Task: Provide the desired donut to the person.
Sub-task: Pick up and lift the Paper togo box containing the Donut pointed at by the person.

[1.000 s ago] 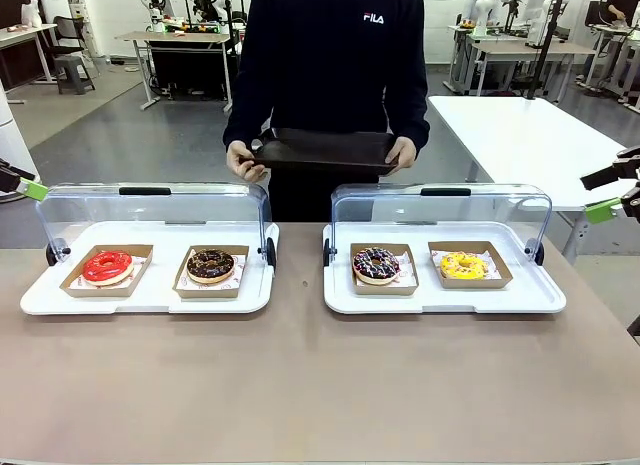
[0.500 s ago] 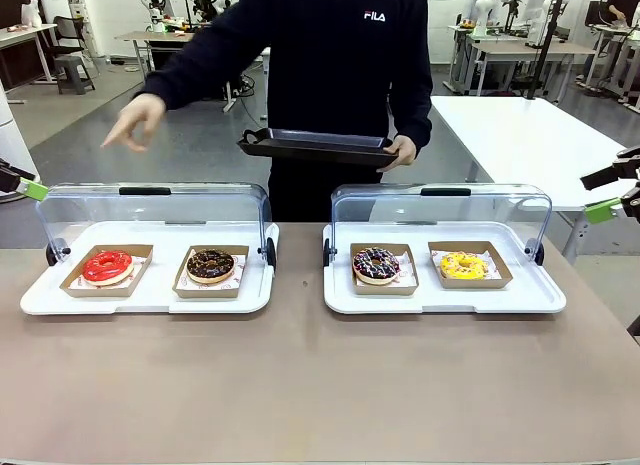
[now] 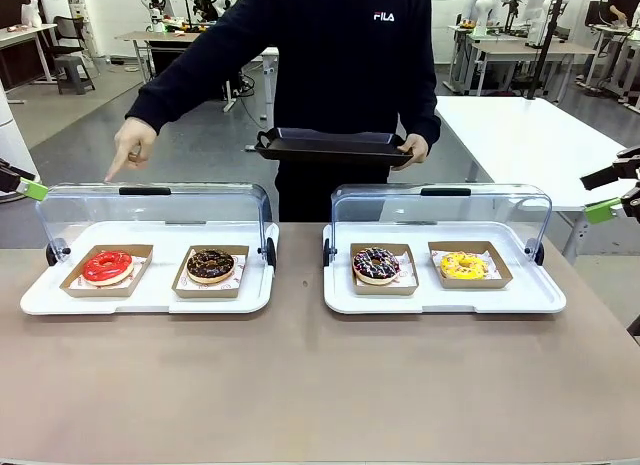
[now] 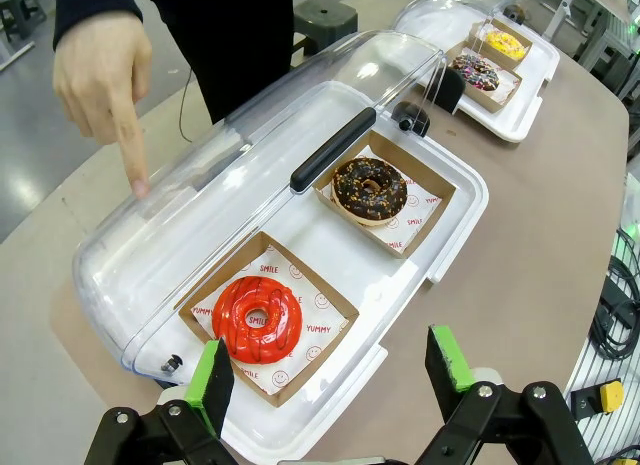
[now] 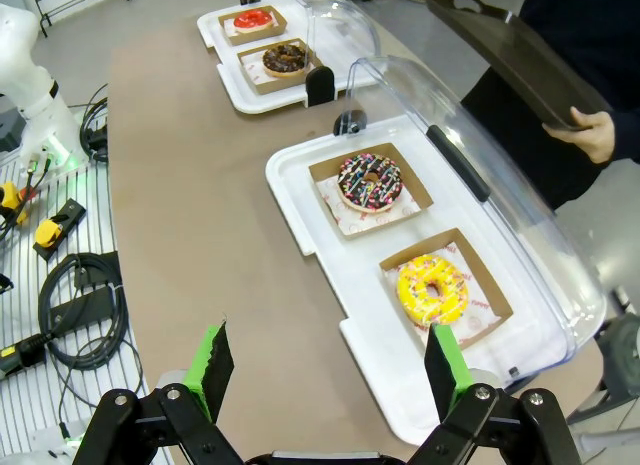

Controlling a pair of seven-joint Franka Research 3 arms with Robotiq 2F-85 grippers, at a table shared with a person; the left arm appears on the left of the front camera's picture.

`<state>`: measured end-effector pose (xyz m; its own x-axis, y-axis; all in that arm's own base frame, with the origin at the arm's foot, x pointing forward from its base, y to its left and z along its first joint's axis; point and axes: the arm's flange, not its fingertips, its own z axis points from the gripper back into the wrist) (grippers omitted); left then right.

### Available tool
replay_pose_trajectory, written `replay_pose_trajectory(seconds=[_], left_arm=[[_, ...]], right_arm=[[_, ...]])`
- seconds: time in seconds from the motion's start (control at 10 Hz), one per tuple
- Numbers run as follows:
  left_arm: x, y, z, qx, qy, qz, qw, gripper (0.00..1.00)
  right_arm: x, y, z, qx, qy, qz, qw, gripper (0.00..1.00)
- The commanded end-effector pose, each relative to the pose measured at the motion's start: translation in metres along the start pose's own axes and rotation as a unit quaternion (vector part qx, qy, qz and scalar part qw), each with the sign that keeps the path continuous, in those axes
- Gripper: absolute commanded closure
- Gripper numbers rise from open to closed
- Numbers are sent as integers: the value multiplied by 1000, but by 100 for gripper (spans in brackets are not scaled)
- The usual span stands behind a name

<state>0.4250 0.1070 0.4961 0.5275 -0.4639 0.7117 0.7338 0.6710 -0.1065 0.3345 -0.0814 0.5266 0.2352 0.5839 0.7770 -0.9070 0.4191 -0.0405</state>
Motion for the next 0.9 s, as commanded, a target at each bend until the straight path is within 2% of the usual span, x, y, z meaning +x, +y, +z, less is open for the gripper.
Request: replay_pose_trajectory(seconds=[0.0, 0.8], left_arm=[[-1, 1, 1, -3, -5, 2, 1000, 0], [-1, 1, 1, -3, -5, 2, 1000, 0]], right_arm=[[0, -3, -2, 2, -9, 5, 1000, 0], [0, -3, -2, 2, -9, 5, 1000, 0]])
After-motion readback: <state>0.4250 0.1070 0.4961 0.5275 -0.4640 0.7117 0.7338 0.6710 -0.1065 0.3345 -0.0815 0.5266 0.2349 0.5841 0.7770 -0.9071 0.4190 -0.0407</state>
